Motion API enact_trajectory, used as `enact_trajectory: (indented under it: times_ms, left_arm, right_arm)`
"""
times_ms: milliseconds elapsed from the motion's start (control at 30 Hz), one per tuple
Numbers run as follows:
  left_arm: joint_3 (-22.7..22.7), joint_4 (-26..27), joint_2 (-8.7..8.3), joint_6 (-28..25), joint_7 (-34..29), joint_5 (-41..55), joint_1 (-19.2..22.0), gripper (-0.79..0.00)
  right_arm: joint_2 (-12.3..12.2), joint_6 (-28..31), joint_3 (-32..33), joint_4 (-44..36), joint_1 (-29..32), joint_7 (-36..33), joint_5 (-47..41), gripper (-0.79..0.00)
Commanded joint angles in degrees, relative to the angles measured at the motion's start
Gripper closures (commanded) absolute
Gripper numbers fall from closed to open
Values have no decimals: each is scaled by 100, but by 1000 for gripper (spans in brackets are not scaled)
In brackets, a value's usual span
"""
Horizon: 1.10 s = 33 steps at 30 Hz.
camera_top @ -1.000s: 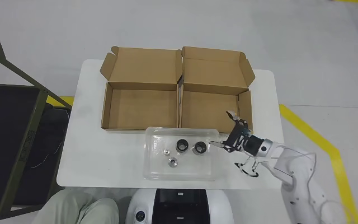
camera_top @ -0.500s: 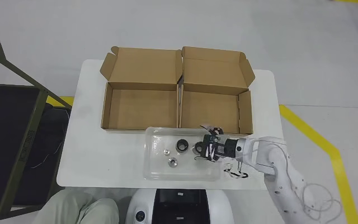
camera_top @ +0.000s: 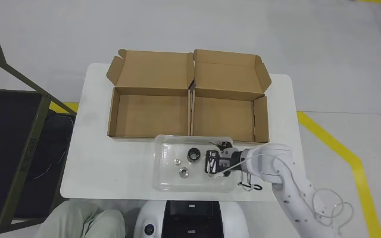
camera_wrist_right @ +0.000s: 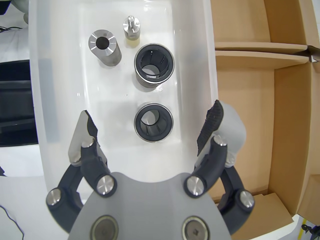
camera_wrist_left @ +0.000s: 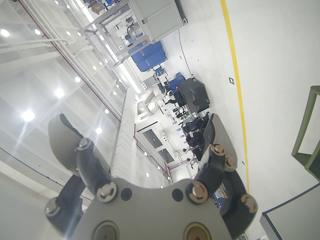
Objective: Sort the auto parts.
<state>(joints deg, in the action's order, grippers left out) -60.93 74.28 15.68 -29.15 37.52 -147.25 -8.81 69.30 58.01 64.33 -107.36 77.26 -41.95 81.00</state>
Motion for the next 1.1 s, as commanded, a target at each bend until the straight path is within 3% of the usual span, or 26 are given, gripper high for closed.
enact_trajectory:
  times_ms: [0, 500, 900, 1067]
  left_arm:
    - [0, 0, 0, 0, 0, 0, 0, -785]
    - [0, 0, 0, 0, 0, 0, 0, -785]
    - [0, 0, 0, 0, 0, 0, 0, -785]
    - [0, 0, 0, 0, 0, 0, 0, -785]
  right_arm:
    - [-11, -2, -56, 64, -56, -130, -46, -785]
    - [-61, -436, -370, 331, -293, -603, -165, -785]
    - [-113, -492, -529, 617, -464, -570, -224, -566]
    - [-150, -512, -519, 648, -449, -501, -269, -536]
